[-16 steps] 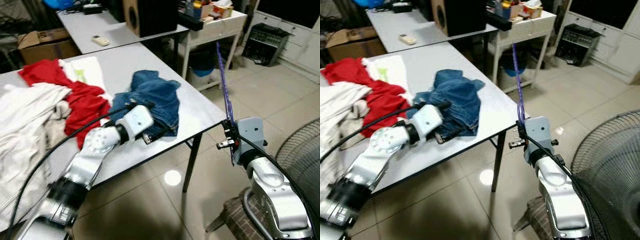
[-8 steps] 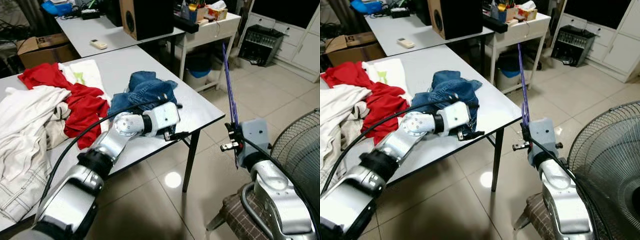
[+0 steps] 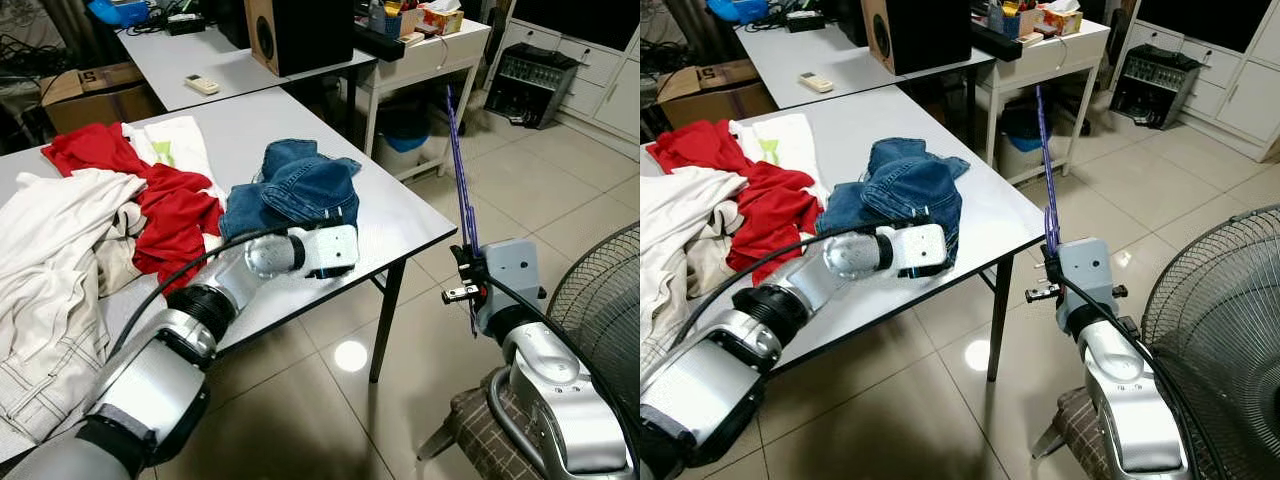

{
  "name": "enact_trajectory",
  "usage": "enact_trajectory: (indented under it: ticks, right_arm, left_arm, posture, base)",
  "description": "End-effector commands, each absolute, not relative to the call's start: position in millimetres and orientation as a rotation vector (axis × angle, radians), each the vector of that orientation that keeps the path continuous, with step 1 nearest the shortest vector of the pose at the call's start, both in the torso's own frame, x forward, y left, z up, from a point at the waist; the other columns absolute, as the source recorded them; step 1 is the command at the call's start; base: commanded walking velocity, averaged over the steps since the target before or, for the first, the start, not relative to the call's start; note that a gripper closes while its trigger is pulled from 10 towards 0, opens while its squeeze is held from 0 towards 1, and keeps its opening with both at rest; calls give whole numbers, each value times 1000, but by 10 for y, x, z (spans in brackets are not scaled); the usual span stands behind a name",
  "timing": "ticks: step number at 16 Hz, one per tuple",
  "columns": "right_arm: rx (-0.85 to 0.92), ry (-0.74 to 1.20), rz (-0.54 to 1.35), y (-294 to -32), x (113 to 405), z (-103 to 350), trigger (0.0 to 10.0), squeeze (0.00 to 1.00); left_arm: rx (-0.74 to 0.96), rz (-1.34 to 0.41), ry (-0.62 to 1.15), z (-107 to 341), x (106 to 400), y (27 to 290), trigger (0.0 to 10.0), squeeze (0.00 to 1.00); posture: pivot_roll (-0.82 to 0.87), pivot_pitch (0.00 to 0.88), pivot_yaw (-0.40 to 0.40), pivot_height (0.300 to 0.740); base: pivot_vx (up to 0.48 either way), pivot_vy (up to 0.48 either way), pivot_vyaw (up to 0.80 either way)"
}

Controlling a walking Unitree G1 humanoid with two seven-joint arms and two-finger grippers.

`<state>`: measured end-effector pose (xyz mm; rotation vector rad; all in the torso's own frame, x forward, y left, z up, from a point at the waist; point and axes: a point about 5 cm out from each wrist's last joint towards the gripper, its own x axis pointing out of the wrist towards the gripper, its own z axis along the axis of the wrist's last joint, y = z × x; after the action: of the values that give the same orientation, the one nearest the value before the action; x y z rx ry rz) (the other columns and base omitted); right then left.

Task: Hang hanger

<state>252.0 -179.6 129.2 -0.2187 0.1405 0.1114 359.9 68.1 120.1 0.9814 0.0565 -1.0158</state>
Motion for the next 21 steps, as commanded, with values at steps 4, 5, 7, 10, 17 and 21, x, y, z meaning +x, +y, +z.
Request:
enact_trajectory:
  ticks: [4, 5, 7, 10, 17, 21]
  right_arm:
    - [-228, 128, 109, -1809, 2501, 1321, 10000, 0]
    - [-227, 129, 111, -1805, 2497, 1319, 10000, 0]
    - [-227, 131, 114, -1792, 2496, 1310, 10000, 0]
    - [-224, 134, 118, -1774, 2489, 1299, 10000, 0]
    - [-221, 134, 118, -1774, 2494, 1298, 10000, 0]
    - [-226, 135, 123, -1774, 2499, 1299, 10000, 0]
  left_arm:
    - [1064, -990, 45, 1192, 3629, 633, 0, 0]
    - [1090, -982, 45, 1178, 3632, 622, 0, 0]
    - [1130, -959, 53, 1162, 3645, 618, 0, 0]
    - [1218, -912, 57, 1147, 3675, 644, 0, 0]
    - [1163, -844, -36, 1293, 3731, 594, 0, 0]
    - [1114, -751, -153, 1525, 3810, 578, 0, 0]
  posture:
    - [-161, 0, 54, 740]
    - [-161, 0, 54, 740]
    - [-160, 0, 54, 740]
    - [-157, 0, 55, 740]
    - [-155, 0, 52, 740]
    - [-151, 0, 44, 740]
  base:
    - [0, 0, 0]
    - [0, 0, 0]
    - [0, 0, 0]
    - [0, 0, 0]
    - [0, 0, 0]
    - [0, 0, 0]
